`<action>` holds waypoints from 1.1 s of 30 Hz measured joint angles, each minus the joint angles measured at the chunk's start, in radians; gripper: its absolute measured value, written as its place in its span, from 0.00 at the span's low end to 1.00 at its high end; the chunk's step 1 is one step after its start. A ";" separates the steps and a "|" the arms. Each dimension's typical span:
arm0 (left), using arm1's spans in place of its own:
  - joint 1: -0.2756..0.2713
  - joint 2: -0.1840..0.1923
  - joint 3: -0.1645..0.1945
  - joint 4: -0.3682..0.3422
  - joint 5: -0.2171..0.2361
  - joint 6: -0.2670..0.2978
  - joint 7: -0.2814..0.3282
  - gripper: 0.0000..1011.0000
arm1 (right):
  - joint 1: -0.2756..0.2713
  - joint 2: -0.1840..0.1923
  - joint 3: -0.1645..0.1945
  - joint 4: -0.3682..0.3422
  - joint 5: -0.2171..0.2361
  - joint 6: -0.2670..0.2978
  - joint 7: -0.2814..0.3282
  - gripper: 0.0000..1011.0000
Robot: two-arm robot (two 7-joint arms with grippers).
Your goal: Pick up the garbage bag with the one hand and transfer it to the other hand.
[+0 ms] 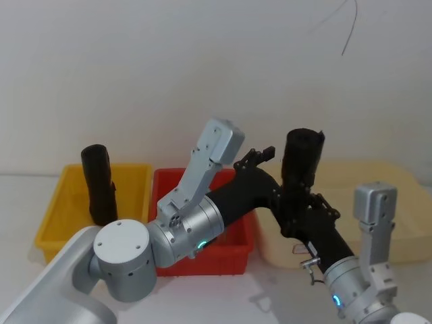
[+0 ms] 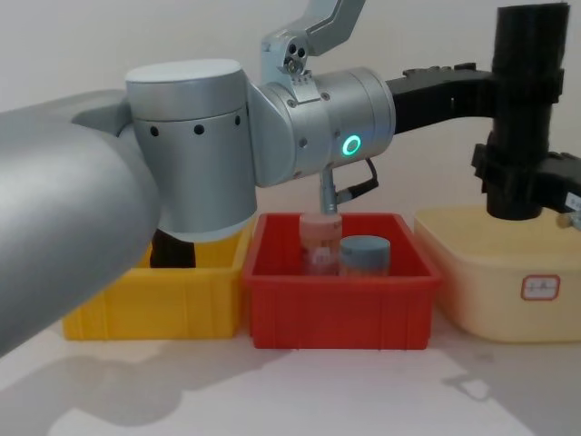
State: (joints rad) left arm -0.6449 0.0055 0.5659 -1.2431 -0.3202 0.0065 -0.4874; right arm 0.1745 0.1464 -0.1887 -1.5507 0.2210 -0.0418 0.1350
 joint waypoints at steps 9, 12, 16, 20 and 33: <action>0.000 0.000 0.000 0.000 0.000 0.000 0.000 0.99 | 0.045 0.010 0.059 0.052 0.018 0.021 -0.005 0.56; 0.000 0.000 0.000 0.000 0.000 0.000 0.000 0.99 | 0.074 0.017 0.082 0.085 0.026 0.034 -0.007 0.56; 0.000 0.000 0.000 0.000 0.000 0.000 0.000 0.99 | 0.122 0.029 0.113 0.140 0.035 0.054 -0.014 0.56; 0.000 0.000 0.000 0.000 0.000 0.000 0.000 0.99 | 0.185 0.043 0.146 0.213 0.044 0.079 -0.021 0.56; 0.003 0.004 0.000 -0.005 0.000 0.000 0.005 0.99 | 0.289 0.066 0.197 0.322 0.051 0.151 -0.037 0.90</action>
State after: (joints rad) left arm -0.6418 0.0090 0.5656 -1.2480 -0.3203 0.0064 -0.4824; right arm 0.4631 0.2123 0.0083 -1.2287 0.2716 0.1087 0.0984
